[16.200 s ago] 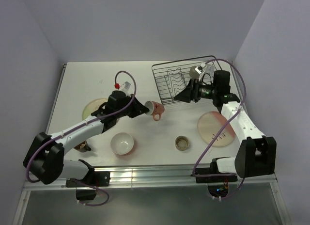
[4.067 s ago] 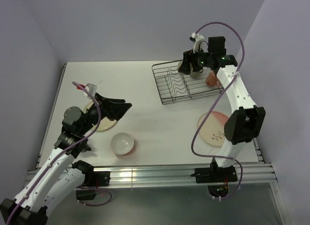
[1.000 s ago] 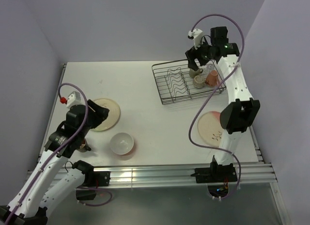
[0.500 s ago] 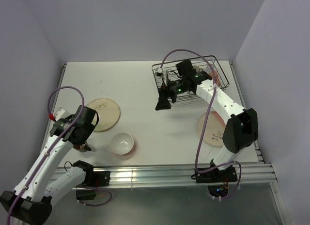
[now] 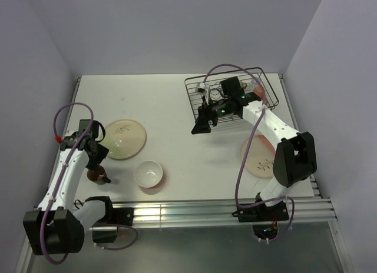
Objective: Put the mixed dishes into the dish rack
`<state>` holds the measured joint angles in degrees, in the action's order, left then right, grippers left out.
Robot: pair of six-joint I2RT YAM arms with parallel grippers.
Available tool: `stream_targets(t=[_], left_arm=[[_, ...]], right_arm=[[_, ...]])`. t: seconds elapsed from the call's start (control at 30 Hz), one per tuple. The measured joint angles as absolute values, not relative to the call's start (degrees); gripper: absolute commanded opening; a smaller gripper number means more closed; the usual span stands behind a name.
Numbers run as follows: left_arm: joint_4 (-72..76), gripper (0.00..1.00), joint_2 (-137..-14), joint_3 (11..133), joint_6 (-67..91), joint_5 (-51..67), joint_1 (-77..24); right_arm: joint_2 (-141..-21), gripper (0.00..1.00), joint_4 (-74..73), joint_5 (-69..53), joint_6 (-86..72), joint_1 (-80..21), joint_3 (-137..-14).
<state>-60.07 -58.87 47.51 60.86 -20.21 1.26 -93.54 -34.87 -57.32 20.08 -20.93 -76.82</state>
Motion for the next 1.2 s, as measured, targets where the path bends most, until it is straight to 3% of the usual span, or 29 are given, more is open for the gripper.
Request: stream_targets(t=[0.27,0.43,0.77,0.9,1.07,1.2], left_arm=[[-55.9,0.51,-64.3,43.7,59.2,-16.4,3.9],[-54.7,0.23,-66.9,41.2,59.9,-15.9,4.5],[-54.0,0.1,-66.1,40.8,60.2,-15.7,4.7],[-54.0,0.0,-61.9,41.6,59.3,-14.7,4.7],[-50.2,0.0,-53.2,45.8,54.6,-8.2,4.8],[-38.6,0.0,-47.6,47.5,52.6,6.0,4.8]], right_arm=[[-91.4,0.83,-32.8,-59.5,18.5,-18.0,-75.3],[-91.2,0.83,-32.4,-60.3,18.1,-17.3,-75.3],[-91.1,0.83,-32.0,-61.2,17.8,-17.2,-74.5],[-91.1,0.82,-32.0,-61.7,17.8,-17.2,-74.5],[-91.1,0.82,-33.1,-62.4,18.5,-17.7,-74.5],[-91.3,0.83,-34.2,-64.4,18.5,-19.4,-75.0]])
